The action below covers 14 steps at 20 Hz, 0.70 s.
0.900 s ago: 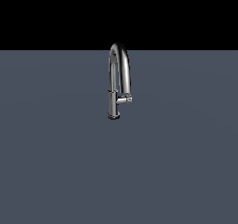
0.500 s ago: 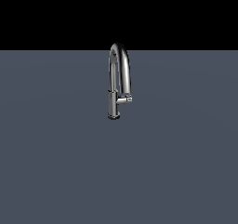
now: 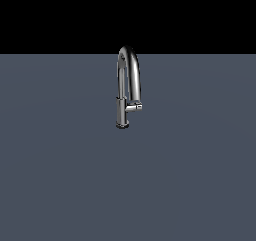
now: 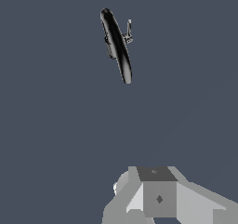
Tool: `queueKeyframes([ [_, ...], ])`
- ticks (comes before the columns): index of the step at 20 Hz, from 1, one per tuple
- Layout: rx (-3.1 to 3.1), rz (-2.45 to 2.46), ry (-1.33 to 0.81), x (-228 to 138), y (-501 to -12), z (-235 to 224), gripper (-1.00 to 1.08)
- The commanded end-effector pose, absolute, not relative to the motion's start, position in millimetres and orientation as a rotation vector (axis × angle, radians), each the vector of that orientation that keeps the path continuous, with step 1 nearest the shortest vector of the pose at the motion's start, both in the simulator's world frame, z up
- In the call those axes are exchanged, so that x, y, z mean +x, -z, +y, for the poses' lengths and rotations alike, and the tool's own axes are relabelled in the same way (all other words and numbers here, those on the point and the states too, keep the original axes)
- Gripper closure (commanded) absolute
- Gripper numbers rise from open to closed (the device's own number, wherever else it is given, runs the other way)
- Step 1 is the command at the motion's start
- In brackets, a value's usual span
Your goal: Turn on the faucet by rotating a designated handle.
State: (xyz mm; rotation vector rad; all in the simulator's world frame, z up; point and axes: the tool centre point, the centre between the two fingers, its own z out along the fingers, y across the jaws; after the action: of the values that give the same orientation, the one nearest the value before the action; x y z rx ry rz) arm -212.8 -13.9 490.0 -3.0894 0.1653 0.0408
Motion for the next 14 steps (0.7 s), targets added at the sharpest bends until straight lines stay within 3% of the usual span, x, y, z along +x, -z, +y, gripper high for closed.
queueKeyframes([
  [1,-3.066,0.195,-0.084,-201.7,-488.1,-13.2,1.08],
  [14,-2.893,0.377,-0.347,-130.9,-470.0,-13.0,1.08],
])
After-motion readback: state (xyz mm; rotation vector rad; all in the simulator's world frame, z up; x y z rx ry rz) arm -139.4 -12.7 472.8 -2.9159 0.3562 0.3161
